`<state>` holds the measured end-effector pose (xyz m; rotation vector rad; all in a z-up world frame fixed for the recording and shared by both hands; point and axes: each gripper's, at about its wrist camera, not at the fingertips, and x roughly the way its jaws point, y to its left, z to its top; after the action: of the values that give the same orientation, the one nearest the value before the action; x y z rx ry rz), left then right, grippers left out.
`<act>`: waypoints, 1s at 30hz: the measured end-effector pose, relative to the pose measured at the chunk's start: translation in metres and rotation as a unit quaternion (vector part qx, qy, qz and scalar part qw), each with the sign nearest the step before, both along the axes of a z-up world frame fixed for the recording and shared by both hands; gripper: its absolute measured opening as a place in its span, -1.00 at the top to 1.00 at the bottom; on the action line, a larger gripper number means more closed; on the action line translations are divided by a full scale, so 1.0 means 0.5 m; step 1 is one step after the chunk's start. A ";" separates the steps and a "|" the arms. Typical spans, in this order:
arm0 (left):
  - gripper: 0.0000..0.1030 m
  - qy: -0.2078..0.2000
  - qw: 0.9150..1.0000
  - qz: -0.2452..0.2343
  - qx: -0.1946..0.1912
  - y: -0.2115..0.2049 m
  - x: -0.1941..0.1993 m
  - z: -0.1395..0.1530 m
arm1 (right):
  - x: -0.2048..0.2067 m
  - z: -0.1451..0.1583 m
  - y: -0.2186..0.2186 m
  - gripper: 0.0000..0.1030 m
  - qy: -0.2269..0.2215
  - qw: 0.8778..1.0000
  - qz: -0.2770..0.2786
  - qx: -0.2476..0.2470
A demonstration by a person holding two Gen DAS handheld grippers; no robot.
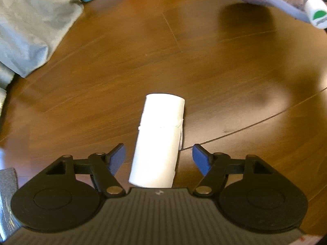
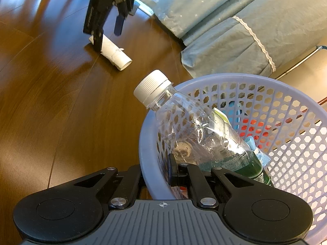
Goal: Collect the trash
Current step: 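Close the left tool on the white paper tube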
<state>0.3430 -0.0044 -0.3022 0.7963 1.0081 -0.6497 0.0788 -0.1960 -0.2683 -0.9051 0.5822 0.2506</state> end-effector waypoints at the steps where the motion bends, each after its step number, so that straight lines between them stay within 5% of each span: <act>1: -0.17 0.006 1.000 -0.005 0.007 -0.005 0.000 -0.005 | 0.000 0.000 0.000 0.94 0.000 1.000 0.000 0.000; 4: 0.29 0.014 1.000 -0.020 0.020 -0.009 -0.005 -0.016 | 0.000 0.000 -0.002 0.94 0.000 1.000 -0.001 0.001; 8: 0.30 0.007 0.995 -0.092 0.050 -0.007 -0.051 -0.016 | -0.001 0.002 -0.004 0.94 -0.001 1.000 -0.003 0.003; 13: 0.30 -0.014 0.954 -0.271 0.127 0.011 -0.157 -0.016 | 0.001 0.003 -0.001 0.94 -0.002 1.000 -0.005 0.005; 15: 0.28 -0.016 0.942 -0.303 0.144 0.023 -0.184 -0.015 | 0.001 0.003 -0.001 0.94 -0.002 1.000 -0.005 0.005; 18: -0.09 0.004 0.950 -0.288 0.119 0.038 -0.189 0.001 | 0.000 0.003 -0.002 0.94 -0.002 1.000 -0.005 0.005; 20: -0.14 0.014 0.958 -0.267 0.106 0.045 -0.180 0.007 | 0.000 0.003 -0.002 0.94 -0.002 1.000 -0.005 0.004; 30: 0.03 0.097 0.979 -0.170 0.064 0.037 -0.115 0.001 | 0.001 -0.001 0.000 0.94 -0.001 1.000 -0.004 0.001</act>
<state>0.2855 0.0139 -0.3017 1.0458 1.1088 -0.9787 0.0791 -0.1959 -0.2688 -0.9008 0.5844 0.2437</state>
